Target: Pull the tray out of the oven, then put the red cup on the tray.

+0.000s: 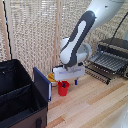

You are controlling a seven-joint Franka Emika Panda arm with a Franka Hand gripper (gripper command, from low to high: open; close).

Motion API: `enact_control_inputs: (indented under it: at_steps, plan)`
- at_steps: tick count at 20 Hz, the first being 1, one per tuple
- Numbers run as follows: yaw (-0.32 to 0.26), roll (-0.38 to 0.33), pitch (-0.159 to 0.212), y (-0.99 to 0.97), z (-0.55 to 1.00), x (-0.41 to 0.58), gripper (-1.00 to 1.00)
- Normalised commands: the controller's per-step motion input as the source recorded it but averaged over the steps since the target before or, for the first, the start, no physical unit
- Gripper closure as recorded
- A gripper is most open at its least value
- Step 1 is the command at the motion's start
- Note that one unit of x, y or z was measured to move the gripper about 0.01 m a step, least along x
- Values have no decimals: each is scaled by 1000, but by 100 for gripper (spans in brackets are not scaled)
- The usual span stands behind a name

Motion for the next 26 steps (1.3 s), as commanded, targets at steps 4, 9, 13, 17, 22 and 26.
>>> enact_control_inputs:
  at_steps: [4, 9, 13, 17, 22, 26]
  plan:
    - [70, 23, -21, -16, -28, -43, 100]
    - [64, 0, 0, 6, -5, -3, 100]
    - [41, 0, -9, -69, 0, -21, 100]
    - [-21, 4, -65, -23, 70, -33, 100]
    - [-156, 42, -83, -61, 281, 11, 100]
    - [-152, 53, -20, -157, 698, 116, 100]
